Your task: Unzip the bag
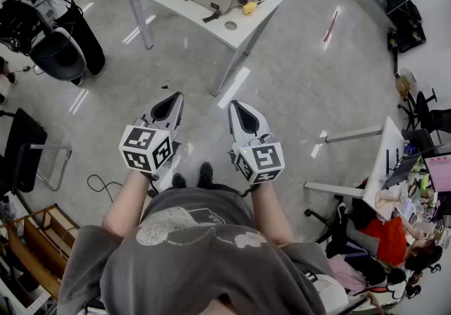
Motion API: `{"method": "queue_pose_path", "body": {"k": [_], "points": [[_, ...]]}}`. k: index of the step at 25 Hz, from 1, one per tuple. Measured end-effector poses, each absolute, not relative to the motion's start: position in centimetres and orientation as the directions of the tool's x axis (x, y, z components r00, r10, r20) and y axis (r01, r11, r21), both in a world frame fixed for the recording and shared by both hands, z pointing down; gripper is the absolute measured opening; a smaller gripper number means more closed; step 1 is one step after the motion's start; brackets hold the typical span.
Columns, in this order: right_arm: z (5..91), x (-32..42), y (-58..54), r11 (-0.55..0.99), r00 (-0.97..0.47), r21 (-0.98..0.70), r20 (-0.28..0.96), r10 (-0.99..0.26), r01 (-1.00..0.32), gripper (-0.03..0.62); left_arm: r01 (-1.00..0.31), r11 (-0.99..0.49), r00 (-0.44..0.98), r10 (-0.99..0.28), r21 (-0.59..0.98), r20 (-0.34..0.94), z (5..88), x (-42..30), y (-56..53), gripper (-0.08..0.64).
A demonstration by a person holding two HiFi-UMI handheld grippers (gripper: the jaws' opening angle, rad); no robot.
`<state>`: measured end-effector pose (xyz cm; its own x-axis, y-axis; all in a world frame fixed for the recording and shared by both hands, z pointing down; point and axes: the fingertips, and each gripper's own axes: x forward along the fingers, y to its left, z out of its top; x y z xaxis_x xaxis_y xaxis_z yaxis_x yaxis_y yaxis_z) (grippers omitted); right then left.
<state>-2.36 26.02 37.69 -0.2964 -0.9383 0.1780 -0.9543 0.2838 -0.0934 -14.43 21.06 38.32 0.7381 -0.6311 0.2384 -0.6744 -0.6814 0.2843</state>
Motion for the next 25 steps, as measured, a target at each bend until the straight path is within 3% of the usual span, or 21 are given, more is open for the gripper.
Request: {"method": "queue_pose_path", "body": {"k": [25], "points": [[37.2,-3.6,23.9,0.369,-0.377,-0.077,0.166,-0.911,-0.926,-0.002,-0.682,-0.671,0.731,-0.632,0.29,0.258,39.0,-13.5,21.2,0.005]]}}
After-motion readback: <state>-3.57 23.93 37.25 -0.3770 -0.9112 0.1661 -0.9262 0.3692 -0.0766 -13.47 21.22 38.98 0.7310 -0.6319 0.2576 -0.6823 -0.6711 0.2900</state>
